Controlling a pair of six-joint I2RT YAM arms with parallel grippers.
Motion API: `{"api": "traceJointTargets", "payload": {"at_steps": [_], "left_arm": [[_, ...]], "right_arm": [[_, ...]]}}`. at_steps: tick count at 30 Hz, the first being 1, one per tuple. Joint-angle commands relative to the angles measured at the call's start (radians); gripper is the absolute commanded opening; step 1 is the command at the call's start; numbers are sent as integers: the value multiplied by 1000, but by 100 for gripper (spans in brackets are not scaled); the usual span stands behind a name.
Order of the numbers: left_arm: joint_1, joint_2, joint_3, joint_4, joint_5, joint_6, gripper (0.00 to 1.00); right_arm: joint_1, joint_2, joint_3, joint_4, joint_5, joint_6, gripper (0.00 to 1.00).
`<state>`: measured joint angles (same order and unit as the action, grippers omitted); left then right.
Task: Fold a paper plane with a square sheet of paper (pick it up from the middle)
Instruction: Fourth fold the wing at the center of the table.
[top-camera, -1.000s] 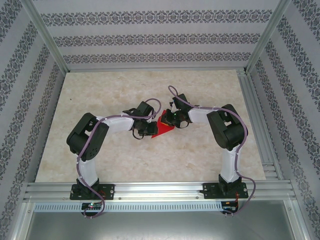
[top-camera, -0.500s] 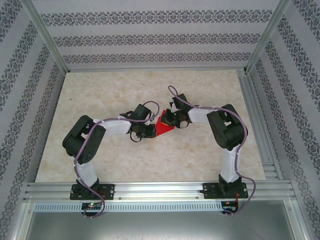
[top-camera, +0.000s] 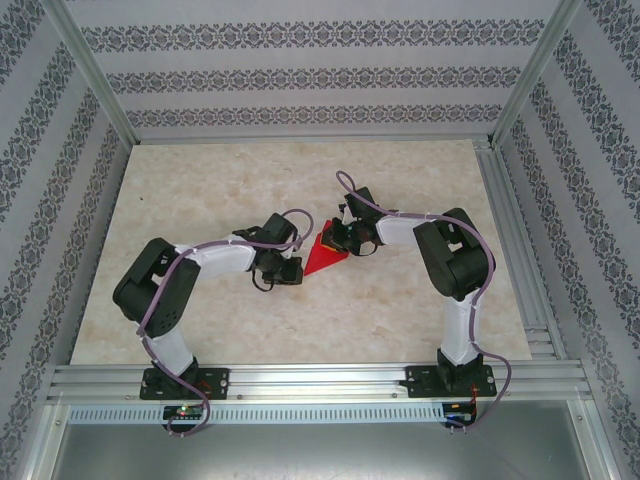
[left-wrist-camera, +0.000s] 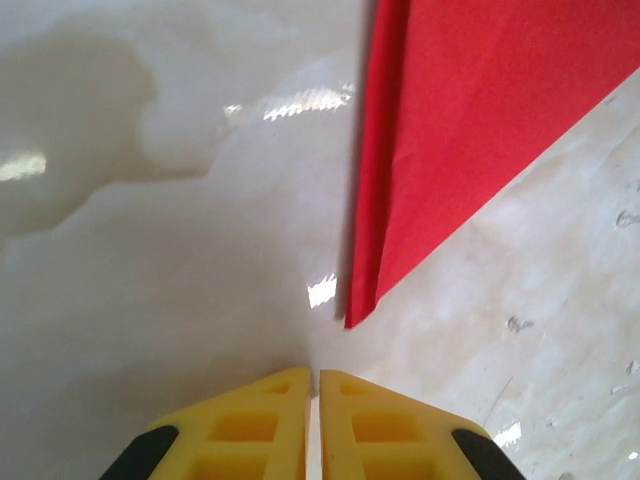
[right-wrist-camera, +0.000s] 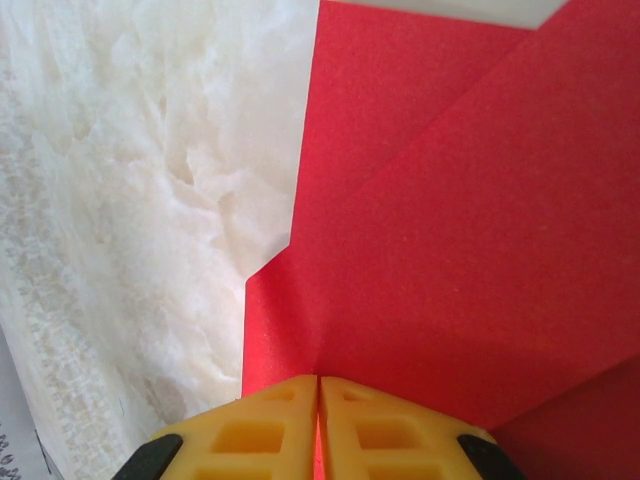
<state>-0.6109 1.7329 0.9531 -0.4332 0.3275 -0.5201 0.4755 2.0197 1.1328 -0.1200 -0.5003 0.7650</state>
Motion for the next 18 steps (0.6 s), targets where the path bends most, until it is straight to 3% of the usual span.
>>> {"api": "traceJointTargets", "payload": {"at_steps": [1, 8, 18], "left_arm": [[-3, -69, 13, 11, -8, -5, 15], [-3, -10, 63, 208, 78, -86, 16], [-3, 110, 97, 181, 6, -60, 11]], "right_arm": [[-4, 114, -45, -108, 131, -17, 12], [-3, 117, -48, -96, 128, -9, 12], [-4, 92, -41, -88, 117, -7, 12]]}}
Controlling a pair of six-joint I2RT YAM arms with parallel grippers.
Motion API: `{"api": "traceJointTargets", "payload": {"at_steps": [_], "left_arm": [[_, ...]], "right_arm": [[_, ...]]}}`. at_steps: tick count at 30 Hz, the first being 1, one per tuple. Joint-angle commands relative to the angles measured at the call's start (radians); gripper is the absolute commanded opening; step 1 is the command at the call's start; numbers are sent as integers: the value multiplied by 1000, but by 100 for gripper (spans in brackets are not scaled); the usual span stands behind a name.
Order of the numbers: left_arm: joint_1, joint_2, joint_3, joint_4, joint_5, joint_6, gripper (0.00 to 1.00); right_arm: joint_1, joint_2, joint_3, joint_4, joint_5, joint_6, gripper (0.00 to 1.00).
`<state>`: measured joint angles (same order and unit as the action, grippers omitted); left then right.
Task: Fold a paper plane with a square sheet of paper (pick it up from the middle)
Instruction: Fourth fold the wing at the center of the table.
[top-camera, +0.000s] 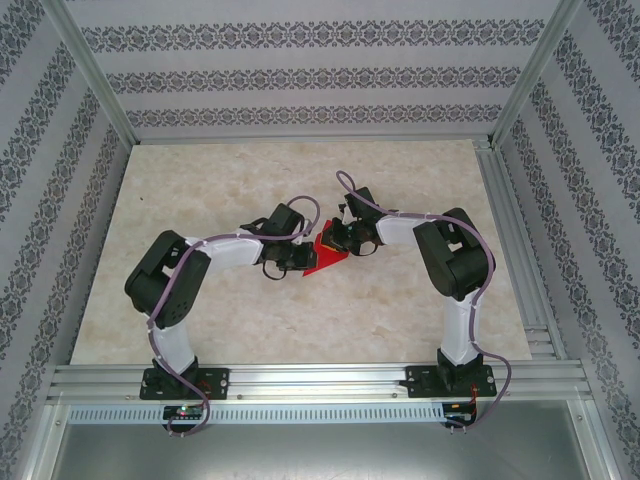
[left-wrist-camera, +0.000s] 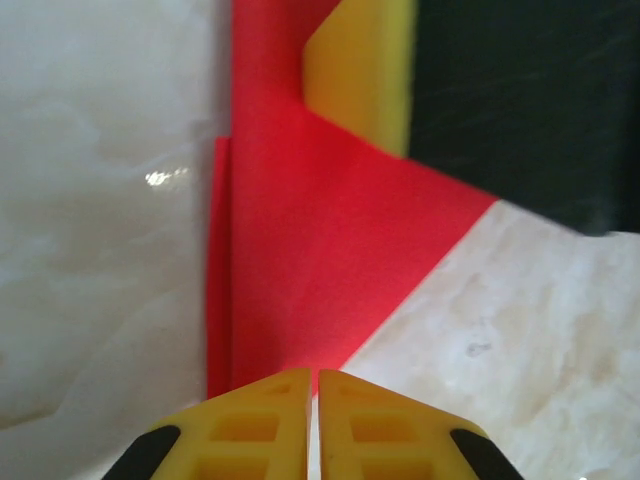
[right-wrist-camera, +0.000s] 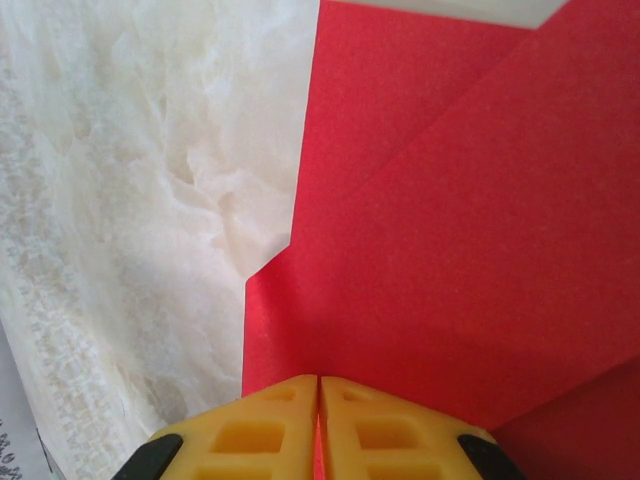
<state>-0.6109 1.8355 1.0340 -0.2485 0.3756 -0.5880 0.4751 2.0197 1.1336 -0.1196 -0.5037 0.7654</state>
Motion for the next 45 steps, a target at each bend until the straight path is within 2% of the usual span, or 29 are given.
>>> {"api": "traceJointTargets", "payload": {"at_steps": [1, 5, 12, 17, 31, 37, 45], "left_arm": [[-3, 8, 13, -17, -57, 12, 10], [-3, 10, -10, -47, -103, 19, 9], [-3, 28, -59, -37, -95, 13, 3], [-3, 26, -68, -41, -90, 18, 1], [-3, 30, -66, -48, -88, 20, 0], [-3, 37, -67, -83, -87, 42, 0], [-3, 52, -84, -131, -78, 86, 1]], "right_arm": [[-4, 91, -41, -89, 120, -8, 12], [-10, 82, -40, -91, 114, -12, 12], [-17, -25, -18, -39, 30, -38, 12], [15, -85, 5, -8, -23, -56, 13], [56, -4, -18, 4, -53, -46, 12], [20, 40, 21, -62, -7, -107, 12], [-89, 55, 26, -44, 14, -151, 12]]}}
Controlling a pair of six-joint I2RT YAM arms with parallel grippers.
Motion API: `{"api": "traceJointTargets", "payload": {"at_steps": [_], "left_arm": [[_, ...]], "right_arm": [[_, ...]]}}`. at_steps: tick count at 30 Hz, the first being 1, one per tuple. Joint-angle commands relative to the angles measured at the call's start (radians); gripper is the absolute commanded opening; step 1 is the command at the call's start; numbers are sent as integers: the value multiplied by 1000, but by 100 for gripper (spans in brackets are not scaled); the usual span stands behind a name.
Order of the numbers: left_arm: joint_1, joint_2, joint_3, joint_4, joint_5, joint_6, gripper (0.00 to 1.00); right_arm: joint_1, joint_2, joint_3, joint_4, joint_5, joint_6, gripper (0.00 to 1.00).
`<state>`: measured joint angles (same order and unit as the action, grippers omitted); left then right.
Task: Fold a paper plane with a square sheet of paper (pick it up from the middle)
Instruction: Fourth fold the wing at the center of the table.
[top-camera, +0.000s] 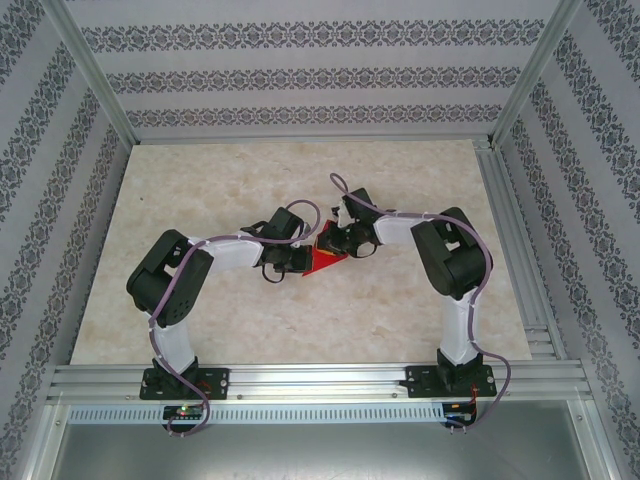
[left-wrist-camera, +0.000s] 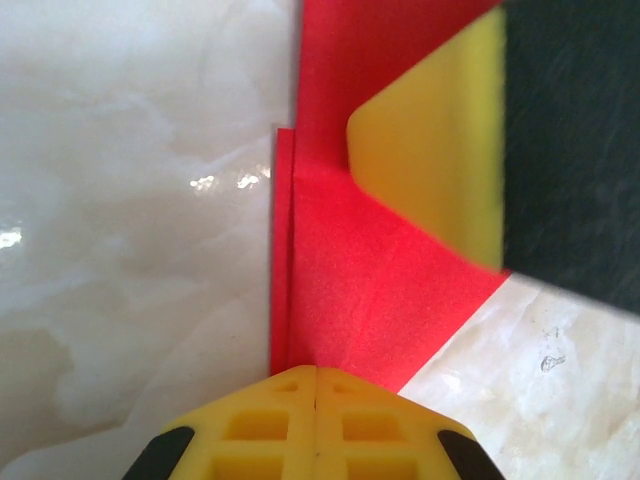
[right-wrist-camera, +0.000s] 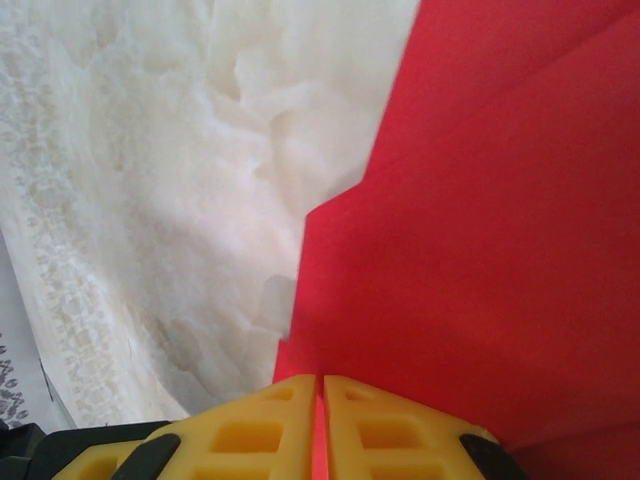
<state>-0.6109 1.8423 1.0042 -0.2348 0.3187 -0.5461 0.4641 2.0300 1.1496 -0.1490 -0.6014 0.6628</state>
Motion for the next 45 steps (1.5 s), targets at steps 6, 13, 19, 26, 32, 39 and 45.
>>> {"api": "traceJointTargets", "payload": {"at_steps": [6, 13, 19, 26, 32, 39, 45], "left_arm": [[-3, 43, -56, -146, -15, 53, 0], [-3, 45, -42, -146, -8, 58, 0], [-3, 42, -35, -143, -3, 60, 0], [-3, 37, -36, -132, -4, 54, 0], [-3, 31, -38, -122, -1, 48, 0], [-3, 29, -52, -98, 5, 24, 0], [-3, 29, -58, -91, 15, 22, 0]], "right_arm": [[-171, 73, 30, 23, 98, -6, 13], [-233, 50, 112, -70, 220, -29, 13], [-205, -94, 67, -43, 202, -41, 14], [-56, -201, -19, -4, 177, -37, 14], [35, -137, -29, 28, 148, 15, 14], [70, -34, 4, 98, 92, 60, 13], [67, 14, 24, 110, 93, 85, 13]]}}
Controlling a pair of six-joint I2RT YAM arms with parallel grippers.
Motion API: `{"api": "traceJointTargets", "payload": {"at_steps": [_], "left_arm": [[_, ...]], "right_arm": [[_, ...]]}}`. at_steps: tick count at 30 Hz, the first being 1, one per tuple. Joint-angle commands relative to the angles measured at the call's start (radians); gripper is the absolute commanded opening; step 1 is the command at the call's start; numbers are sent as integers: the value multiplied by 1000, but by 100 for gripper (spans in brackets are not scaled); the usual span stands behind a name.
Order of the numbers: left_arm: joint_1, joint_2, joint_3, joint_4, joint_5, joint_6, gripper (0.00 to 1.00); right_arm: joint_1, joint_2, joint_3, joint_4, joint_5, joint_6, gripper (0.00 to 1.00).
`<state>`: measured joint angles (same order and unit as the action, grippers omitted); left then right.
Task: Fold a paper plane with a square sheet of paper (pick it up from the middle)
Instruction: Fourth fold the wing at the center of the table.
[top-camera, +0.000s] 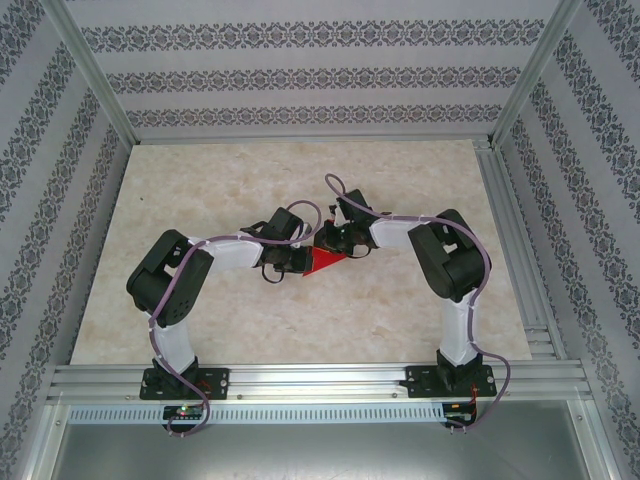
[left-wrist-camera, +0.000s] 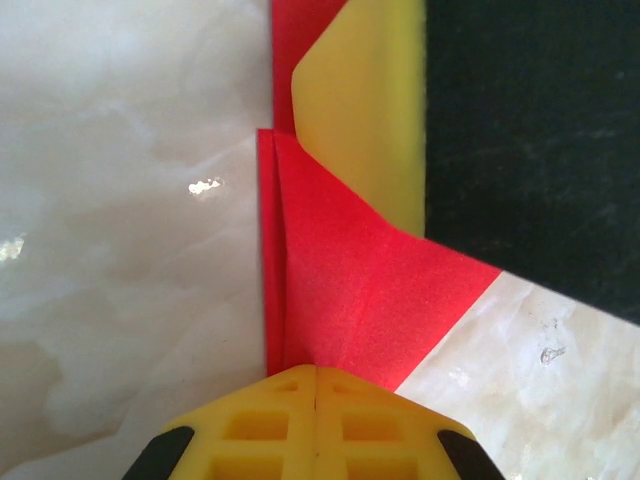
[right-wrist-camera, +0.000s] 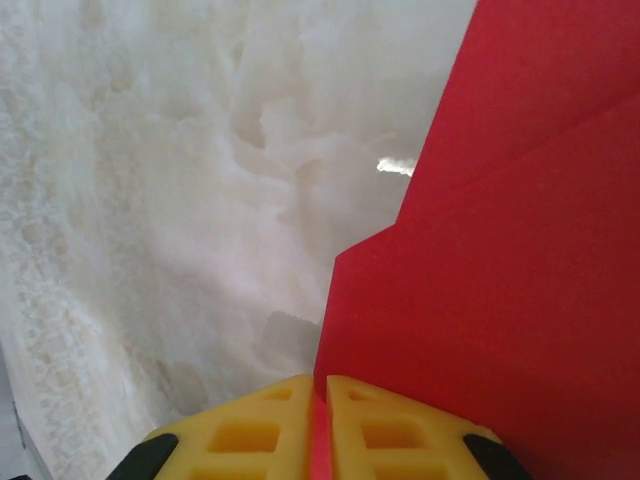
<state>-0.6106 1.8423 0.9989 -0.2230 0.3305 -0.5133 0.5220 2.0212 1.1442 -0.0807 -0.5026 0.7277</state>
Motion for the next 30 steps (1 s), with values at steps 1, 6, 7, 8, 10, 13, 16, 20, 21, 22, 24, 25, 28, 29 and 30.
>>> {"api": "traceJointTargets", "payload": {"at_steps": [1, 6, 7, 8, 10, 13, 16, 20, 21, 22, 24, 25, 28, 29, 30], "left_arm": [[-3, 29, -54, -101, 6, -10, 0], [-3, 32, -55, -108, 14, 0, 0], [-3, 31, -55, -112, 15, 5, 0], [-4, 31, -57, -114, 15, 9, 0], [-3, 31, -58, -119, 17, 17, 0], [-3, 35, -63, -121, 20, 20, 0], [-3, 35, -69, -121, 24, 24, 0], [-4, 31, -74, -124, 25, 28, 0], [-4, 29, -75, -123, 27, 30, 0], [-3, 26, -75, -122, 26, 31, 0], [-3, 24, -75, -125, 25, 33, 1], [-3, 21, -75, -125, 27, 33, 0], [-3, 7, -74, -124, 24, 30, 1], [-4, 0, -72, -124, 27, 27, 2], [-4, -14, -66, -123, 28, 23, 3]], "right_arm": [[7, 27, 33, 40, -1, 22, 13], [1, 57, 66, 1, 41, 23, 13], [-2, 61, 73, -5, 47, 22, 14], [-5, 65, 79, -10, 53, 23, 14], [-12, 71, 92, -16, 66, 25, 14], [-26, 80, 117, -25, 79, 30, 14], [-40, 96, 144, -36, 91, 28, 14], [-53, 132, 182, -51, 93, 24, 15], [-57, 142, 193, -55, 95, 23, 15], [-60, 151, 203, -58, 98, 22, 15], [-66, 165, 218, -69, 106, 22, 15], [-72, 168, 222, -71, 110, 24, 16], [-83, 160, 233, -77, 107, 24, 17], [-85, 147, 236, -84, 102, 18, 18], [-85, 128, 236, -90, 98, 9, 20]]}}
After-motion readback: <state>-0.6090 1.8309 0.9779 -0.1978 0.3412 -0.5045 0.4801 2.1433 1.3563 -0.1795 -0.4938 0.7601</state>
